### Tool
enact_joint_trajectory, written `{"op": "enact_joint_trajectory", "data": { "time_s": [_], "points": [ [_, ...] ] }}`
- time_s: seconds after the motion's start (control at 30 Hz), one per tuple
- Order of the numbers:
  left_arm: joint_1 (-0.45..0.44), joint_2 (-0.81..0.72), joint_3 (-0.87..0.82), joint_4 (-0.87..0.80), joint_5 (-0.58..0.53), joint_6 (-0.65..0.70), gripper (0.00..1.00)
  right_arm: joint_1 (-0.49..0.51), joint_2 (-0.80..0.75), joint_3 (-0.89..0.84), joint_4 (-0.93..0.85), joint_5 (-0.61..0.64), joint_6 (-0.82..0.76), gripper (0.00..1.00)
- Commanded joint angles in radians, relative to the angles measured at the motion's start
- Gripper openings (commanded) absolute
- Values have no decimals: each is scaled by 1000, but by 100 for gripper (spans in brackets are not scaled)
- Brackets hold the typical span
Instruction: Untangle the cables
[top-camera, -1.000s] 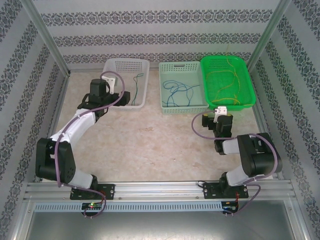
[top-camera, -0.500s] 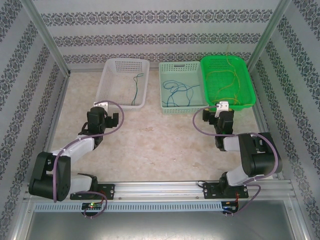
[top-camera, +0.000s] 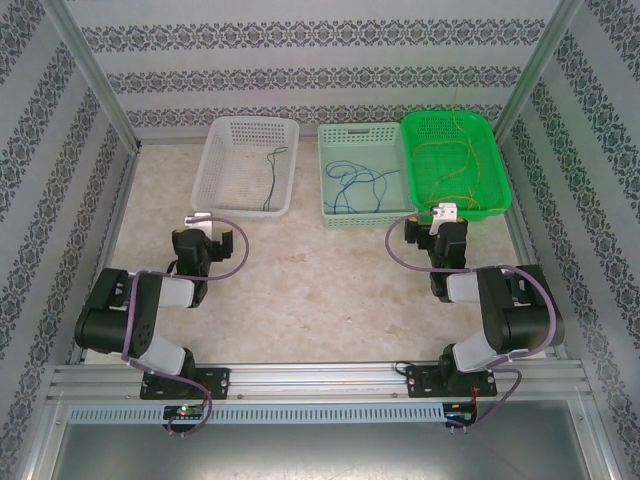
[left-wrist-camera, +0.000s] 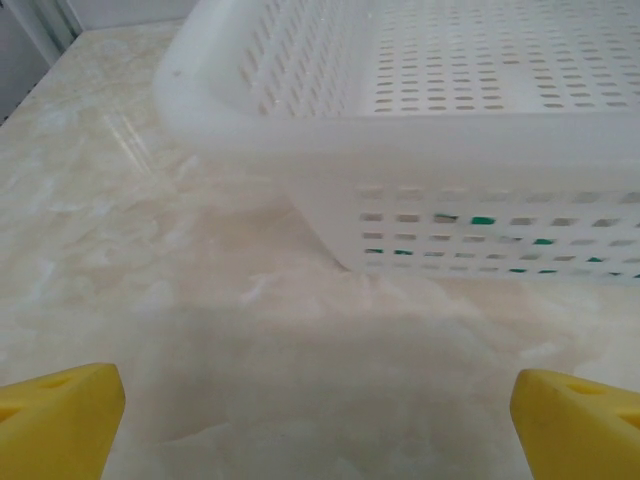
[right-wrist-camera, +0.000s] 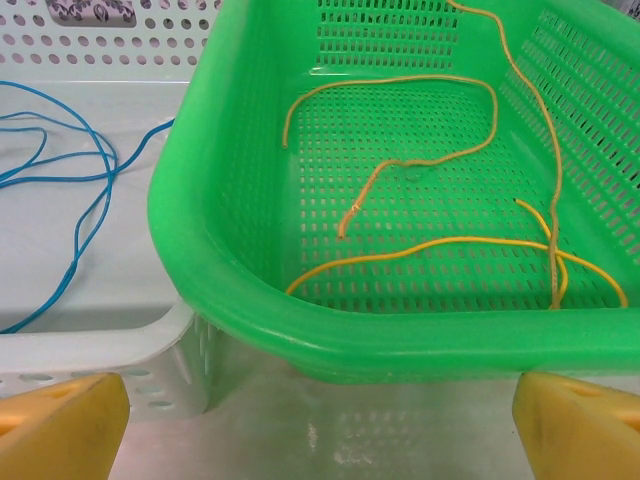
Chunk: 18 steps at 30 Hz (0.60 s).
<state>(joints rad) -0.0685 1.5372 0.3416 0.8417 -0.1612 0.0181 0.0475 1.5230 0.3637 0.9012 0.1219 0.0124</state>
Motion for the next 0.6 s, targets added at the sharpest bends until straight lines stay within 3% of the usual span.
{"op": "enact_joint_trajectory", "data": {
  "time_s": [0.0, 0.17, 0.57],
  "points": [
    [13, 8, -2, 115, 20, -19, 100, -10, -12, 14, 8, -20, 15, 98],
    [26, 22, 48, 36, -6, -42, 100, -9, -13, 14, 10, -20, 14, 98],
    [30, 23, 50, 34, 0, -43, 100, -9, -12, 17, 5, -22, 14, 98]
  ]
}}
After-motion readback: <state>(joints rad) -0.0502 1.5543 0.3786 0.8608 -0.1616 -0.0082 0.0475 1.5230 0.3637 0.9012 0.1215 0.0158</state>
